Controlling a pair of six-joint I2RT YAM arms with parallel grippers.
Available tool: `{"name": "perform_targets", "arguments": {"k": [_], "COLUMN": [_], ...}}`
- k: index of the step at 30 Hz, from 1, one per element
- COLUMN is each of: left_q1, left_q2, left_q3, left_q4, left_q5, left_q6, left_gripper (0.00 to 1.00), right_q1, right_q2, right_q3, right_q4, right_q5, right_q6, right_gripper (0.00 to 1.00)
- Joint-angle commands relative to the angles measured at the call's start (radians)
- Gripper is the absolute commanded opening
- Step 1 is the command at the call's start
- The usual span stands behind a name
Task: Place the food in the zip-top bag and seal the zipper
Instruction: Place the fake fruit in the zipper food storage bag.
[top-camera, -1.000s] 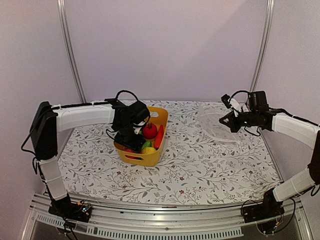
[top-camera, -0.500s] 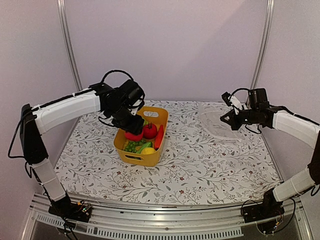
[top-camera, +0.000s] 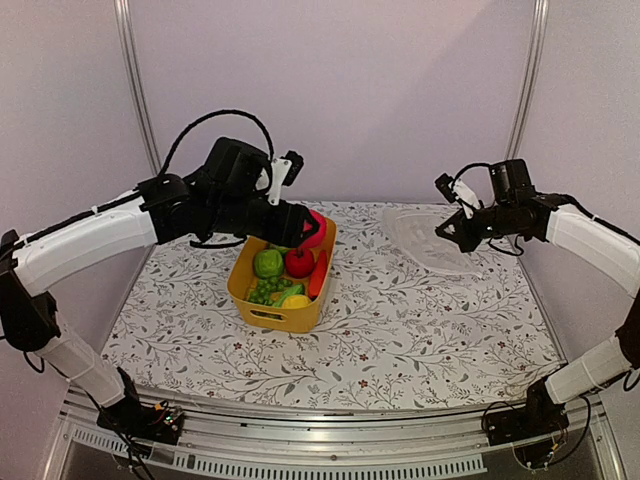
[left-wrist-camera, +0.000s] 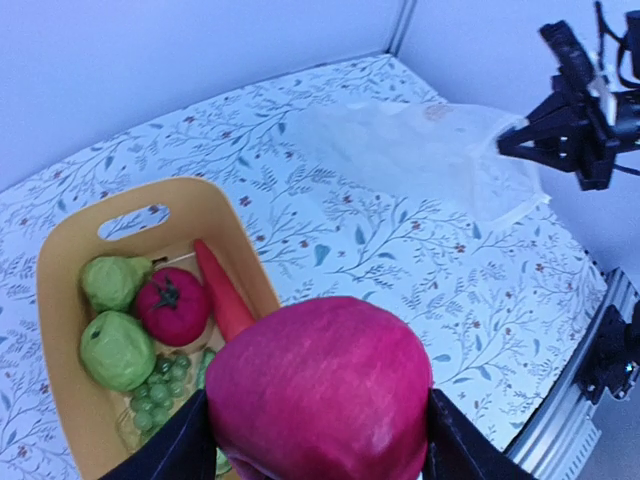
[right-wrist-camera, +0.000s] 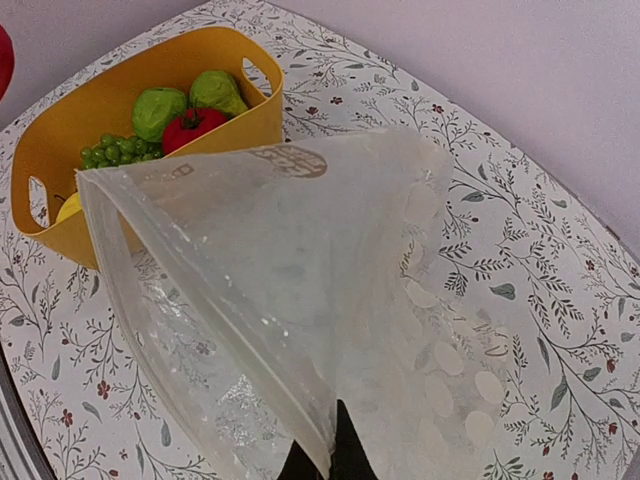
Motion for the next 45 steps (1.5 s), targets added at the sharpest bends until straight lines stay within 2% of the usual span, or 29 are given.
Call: {"name": "perform_targets", "arguments": {"k": [1, 5, 9, 12, 15, 21, 29, 37, 38, 42, 45], "left_q1": [-0.096, -0.143, -0.178, -0.192, -0.203, -0.218, -0.220, -0.219, -0.219, -0.219, -0.226], "left_q2": [-0.037, -0.025, 0.040, 0.115, 0.198, 0.339, 0.479, 0.578, 0.584, 0.594, 0.588], "left_q3": [-0.098, -0.174, -0.163, -0.117, -0.045, 0.073, 0.203, 0.298, 0.302, 0.316, 0.324], "left_q4": [0.364, 0.635, 0.780, 0.828, 0.829, 0.811, 0.744, 0.614, 0.606, 0.595, 0.613], "left_q5": [0.082, 0.149, 0.200, 0.215, 0.217, 0.075, -0.115, -0.305, -0.311, -0.312, -0.319], "left_q6": [0.009, -0.023, -0.038, -0.054, -0.056, -0.039, -0.012, -0.051, -0.052, -0.049, -0.011], "left_gripper": [0.52, 0.50, 0.49, 0.49, 0.48, 0.49, 0.50, 0.50, 0.51, 0.71, 0.81], "right_q1": [0.034, 0.039, 0.041, 0.041, 0.041, 0.041, 0.040, 0.040, 0.040, 0.041, 0.039], "right_q2": [0.025, 0.044, 0.054, 0.070, 0.091, 0.116, 0.104, 0.082, 0.078, 0.072, 0.076], "right_q3": [0.068, 0.110, 0.144, 0.174, 0.210, 0.257, 0.266, 0.266, 0.267, 0.272, 0.279], "right_q4": [-0.101, -0.145, -0.173, -0.195, -0.221, -0.267, -0.279, -0.275, -0.275, -0.276, -0.277], "right_q5": [-0.003, -0.014, -0.041, -0.088, -0.130, -0.185, -0.188, -0.148, -0.141, -0.128, -0.135], "right_q6": [0.021, 0.028, 0.038, 0.052, 0.068, 0.096, 0.111, 0.127, 0.128, 0.140, 0.148], "right_gripper": [0.00, 0.00, 0.00, 0.00, 0.00, 0.00, 0.00, 0.00, 0.00, 0.00, 0.00]}}
